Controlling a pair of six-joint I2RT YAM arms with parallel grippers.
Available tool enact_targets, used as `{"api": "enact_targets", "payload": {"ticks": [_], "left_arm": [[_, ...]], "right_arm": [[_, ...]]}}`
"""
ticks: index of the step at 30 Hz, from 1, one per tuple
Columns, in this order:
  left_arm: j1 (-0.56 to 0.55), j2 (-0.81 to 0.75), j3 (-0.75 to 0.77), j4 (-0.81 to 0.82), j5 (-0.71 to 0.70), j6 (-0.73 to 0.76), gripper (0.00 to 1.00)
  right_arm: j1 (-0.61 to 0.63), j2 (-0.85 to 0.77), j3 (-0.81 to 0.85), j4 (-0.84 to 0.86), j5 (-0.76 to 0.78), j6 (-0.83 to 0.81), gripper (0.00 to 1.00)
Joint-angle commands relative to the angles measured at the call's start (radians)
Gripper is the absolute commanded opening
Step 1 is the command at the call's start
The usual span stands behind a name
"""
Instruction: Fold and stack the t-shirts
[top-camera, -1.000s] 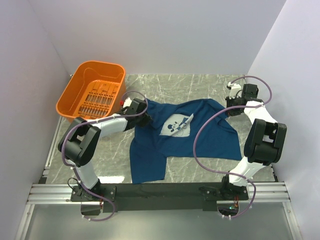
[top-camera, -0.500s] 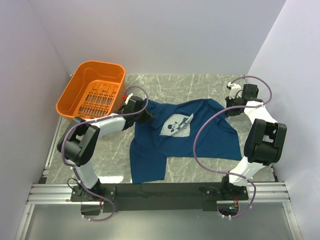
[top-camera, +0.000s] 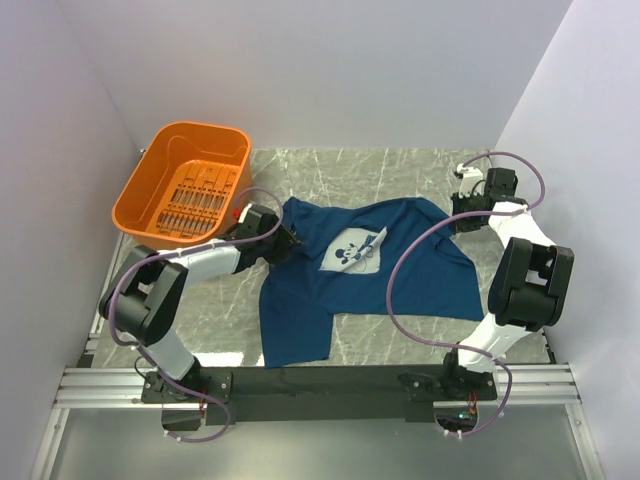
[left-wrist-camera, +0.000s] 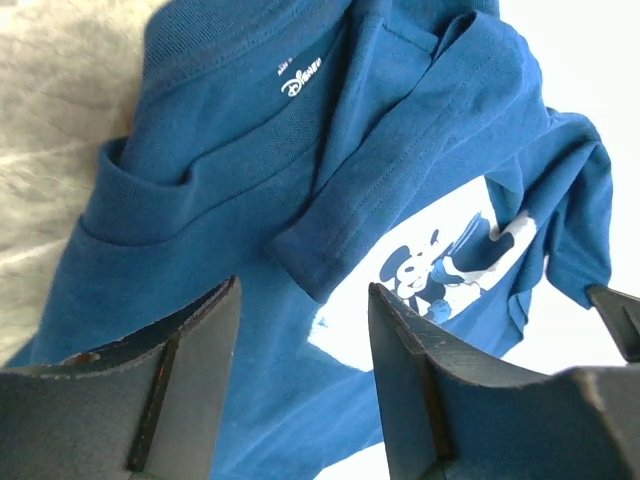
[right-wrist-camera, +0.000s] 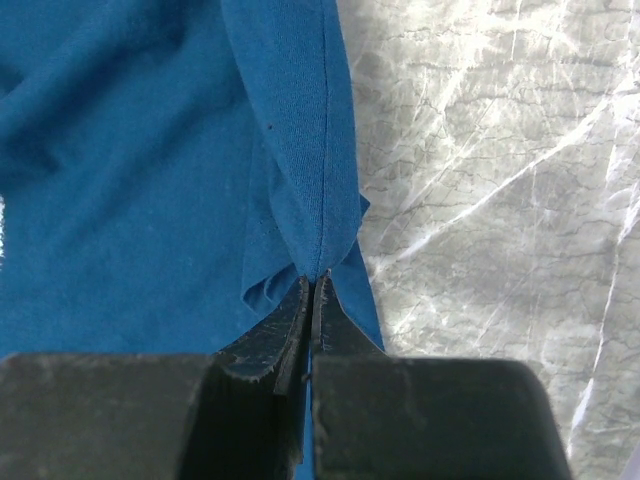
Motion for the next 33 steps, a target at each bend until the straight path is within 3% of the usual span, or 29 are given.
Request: {"api": "enact_targets", "payload": {"ticks": [1, 11, 18, 22, 33], "left_arm": [[-0.002, 0.008, 0.004, 0.045, 0.05, -0.062, 0.59], [-0.001, 0.122, 0.053, 0.108, 0.064, -0.111, 0.55], [0.012, 0.108, 0.066, 0.096, 0.035, -0.088, 0.4], [0.019, 0.102, 0.07, 0.099, 0.04, -0.068, 0.24], [0.026, 0.086, 0.08, 0.157, 0.083, 0.08, 0.11]], "right_arm": [[-0.008, -0.019, 0.039, 0.004, -0.018, 0.014, 0.0], [-0.008, -0.031, 0.013, 0.009, -0.004, 0.0, 0.0], [-0.008, -0.028, 0.004, 0.018, -0.005, 0.0, 0.0], [-0.008, -0.028, 0.003, 0.02, -0.007, 0.001, 0.0], [-0.008, -0.024, 0.033, 0.001, -0.013, -0.003, 0.0]]}}
